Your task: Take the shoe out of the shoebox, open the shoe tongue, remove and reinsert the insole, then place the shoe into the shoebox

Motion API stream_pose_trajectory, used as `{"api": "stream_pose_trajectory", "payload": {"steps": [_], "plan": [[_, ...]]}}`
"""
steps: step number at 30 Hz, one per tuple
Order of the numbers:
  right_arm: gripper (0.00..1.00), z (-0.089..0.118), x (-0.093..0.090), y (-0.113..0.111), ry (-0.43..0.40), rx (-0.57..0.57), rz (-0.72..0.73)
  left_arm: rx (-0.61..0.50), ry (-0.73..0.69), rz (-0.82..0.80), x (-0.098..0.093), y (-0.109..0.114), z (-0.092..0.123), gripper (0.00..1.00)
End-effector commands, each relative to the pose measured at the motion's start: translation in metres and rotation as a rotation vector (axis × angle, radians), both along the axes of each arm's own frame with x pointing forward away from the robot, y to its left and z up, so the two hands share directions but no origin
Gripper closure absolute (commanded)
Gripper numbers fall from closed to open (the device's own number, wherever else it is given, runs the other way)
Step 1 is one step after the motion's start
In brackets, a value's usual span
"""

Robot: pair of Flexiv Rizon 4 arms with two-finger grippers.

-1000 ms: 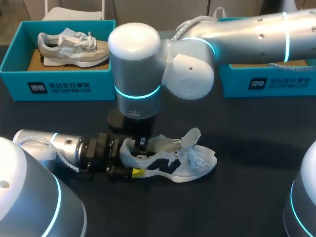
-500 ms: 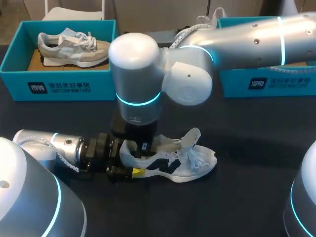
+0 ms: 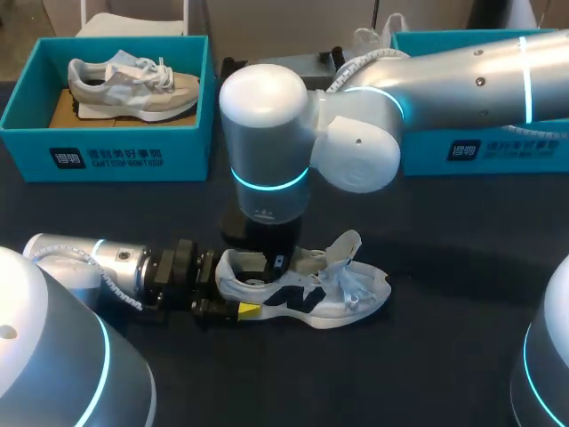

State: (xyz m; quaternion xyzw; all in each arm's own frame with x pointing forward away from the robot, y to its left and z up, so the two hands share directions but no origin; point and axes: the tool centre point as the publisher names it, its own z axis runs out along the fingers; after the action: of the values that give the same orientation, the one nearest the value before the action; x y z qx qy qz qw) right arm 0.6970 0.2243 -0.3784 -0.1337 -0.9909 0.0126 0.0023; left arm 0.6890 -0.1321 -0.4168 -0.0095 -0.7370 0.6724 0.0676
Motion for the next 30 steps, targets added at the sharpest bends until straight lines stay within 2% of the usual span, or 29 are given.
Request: {"api": "stream_pose_trajectory", "payload": {"steps": [1,7,11,15,23,30], "plan": [[0.85,-0.005,-0.001,-0.009,0.001,0.017,0.003,0.0,0.0,0.002,0.0,0.0,0.0,1.0],[0.71,-0.011,-0.001,-0.018,-0.004,0.019,-0.002,0.0,0.0,0.002,0.0,0.0,0.0,1.0],[0.69,-0.015,-0.001,-0.023,-0.013,0.024,0.0,0.0,0.0,0.002,0.0,0.0,0.0,1.0],[0.6,-0.021,0.001,-0.026,-0.026,0.032,0.008,0.0,0.0,0.002,0.0,0.0,0.0,1.0],[0.57,-0.031,0.006,-0.025,-0.019,0.047,0.058,0.0,0.0,0.002,0.0,0.0,0.0,1.0],[0.57,-0.048,0.005,-0.015,0.079,0.043,0.09,0.0,0.0,0.002,0.0,0.0,0.0,1.0]]}}
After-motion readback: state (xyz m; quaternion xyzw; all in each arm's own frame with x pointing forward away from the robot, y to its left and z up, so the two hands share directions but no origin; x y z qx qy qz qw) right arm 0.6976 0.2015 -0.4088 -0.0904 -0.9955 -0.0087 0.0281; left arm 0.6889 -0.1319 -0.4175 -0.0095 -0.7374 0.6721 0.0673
